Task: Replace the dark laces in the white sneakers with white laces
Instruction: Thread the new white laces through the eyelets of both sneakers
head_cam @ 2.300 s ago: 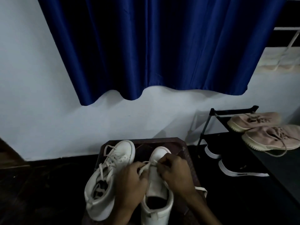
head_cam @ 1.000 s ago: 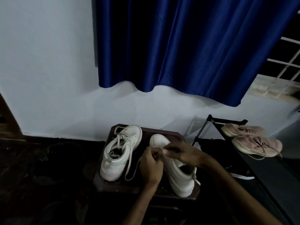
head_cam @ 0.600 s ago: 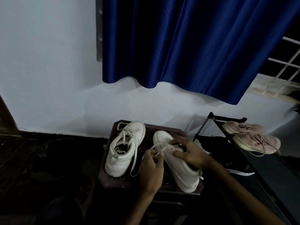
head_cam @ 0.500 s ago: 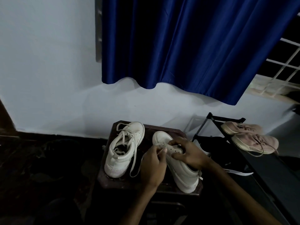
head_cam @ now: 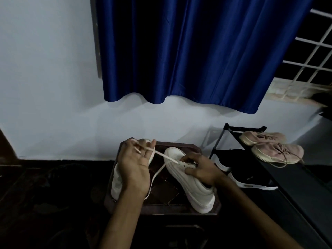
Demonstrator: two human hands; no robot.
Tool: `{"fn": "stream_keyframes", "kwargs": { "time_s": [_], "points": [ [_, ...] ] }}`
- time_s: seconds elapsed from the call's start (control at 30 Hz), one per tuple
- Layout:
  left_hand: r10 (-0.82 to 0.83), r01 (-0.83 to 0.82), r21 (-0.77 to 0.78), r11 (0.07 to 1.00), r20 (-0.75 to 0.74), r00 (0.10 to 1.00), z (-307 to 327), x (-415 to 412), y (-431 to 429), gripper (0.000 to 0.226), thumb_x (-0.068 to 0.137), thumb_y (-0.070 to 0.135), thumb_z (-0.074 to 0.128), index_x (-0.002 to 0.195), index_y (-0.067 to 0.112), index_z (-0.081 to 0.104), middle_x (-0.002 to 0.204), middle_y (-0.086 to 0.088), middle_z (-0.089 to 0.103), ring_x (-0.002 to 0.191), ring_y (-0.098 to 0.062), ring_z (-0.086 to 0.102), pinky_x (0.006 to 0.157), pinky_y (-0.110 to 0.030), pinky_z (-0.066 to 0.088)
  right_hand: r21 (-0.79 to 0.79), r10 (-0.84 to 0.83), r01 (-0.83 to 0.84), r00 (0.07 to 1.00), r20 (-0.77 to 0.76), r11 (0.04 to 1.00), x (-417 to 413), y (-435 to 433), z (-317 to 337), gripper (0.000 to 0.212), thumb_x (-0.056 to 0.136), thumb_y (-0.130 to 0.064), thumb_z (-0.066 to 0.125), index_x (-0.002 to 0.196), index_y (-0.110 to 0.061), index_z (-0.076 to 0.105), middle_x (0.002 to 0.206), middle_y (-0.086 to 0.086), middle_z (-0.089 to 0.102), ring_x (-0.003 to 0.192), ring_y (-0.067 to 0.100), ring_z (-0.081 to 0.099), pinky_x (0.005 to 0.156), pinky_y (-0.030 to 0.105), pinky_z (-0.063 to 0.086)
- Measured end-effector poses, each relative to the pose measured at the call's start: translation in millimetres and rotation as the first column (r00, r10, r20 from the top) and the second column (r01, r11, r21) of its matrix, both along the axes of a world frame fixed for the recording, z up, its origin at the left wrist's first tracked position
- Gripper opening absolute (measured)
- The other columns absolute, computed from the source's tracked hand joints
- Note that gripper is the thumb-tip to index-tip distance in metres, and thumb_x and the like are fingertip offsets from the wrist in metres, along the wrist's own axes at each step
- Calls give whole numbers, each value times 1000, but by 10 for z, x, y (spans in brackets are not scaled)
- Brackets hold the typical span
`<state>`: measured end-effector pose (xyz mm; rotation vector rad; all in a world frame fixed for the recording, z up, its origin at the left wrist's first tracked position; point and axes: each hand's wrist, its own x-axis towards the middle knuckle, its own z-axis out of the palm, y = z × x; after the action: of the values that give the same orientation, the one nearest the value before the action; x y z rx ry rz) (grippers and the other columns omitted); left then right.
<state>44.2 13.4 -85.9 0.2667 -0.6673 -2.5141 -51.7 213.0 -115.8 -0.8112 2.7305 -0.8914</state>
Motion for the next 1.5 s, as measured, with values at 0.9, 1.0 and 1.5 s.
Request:
{"fn": "stream_keyframes", "kwargs": {
  "time_s": [0.9,1.0,1.5],
  "points": [
    [-17,13,-341,940,-9,1000,152,370,-154,30,81,34,64,63,24,41,46,11,29,38,-8,18,37,-18,30,-9,17,-17,999,-45,1000,-44,-7,-65,39,61,-44,63,98,-32,65,102,-12,56,95,3,56,84,25,47],
    [278,145,-959,242,212,937,-349,117,217,21,87,40,68,92,26,55,58,7,57,49,-5,54,47,-24,40,-17,21,-22,998,-52,1000,-51,2,-68,50,58,-48,60,104,-28,65,112,-13,53,105,3,52,90,18,43],
    [-188,334,-768,547,276,943,-931,345,287,43,87,45,67,70,7,54,61,1,33,58,-9,35,52,-20,34,-101,-115,108,990,-75,989,-94,26,-172,65,54,-48,69,113,-32,48,110,-12,50,109,12,49,94,37,47]
  ]
}}
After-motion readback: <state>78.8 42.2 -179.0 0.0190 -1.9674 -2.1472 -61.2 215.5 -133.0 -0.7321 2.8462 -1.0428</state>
